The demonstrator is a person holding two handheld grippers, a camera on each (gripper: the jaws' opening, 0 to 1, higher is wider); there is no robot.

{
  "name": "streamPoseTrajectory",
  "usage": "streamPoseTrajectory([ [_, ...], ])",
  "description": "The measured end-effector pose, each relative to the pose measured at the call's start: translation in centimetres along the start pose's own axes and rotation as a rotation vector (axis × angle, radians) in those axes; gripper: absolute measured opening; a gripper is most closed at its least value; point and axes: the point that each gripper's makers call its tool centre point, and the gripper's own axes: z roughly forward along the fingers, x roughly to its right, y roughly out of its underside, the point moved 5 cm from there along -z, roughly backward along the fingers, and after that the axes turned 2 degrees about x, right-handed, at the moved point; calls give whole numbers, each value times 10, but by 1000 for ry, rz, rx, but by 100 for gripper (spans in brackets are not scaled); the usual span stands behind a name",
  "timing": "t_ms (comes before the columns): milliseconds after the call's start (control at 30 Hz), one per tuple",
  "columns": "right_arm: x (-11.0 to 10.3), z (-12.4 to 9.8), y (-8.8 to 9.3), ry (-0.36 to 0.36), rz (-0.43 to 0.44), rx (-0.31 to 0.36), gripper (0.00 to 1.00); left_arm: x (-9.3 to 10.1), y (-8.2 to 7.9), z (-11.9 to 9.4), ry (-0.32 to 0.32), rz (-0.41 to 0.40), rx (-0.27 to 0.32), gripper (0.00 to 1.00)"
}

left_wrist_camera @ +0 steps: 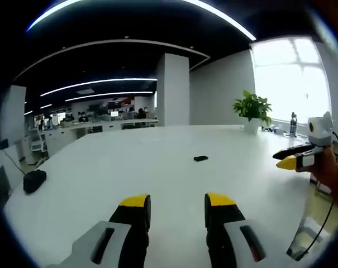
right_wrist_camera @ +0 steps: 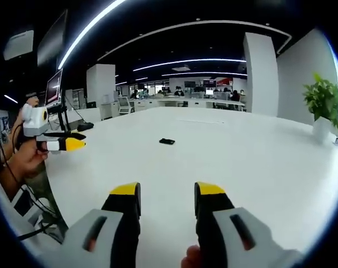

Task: Snap the two parts of the plastic buckle together until the buckle closes and remains connected.

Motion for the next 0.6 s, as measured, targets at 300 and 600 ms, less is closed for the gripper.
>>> streamPoseTrajectory([
  [300,0,0,1,2,0,0,38,0,-3,-2,-5,-4,21,38],
  [600,-1,1,2,4,-3,-2,38,0,-1,-3,-12,-1,9,38],
])
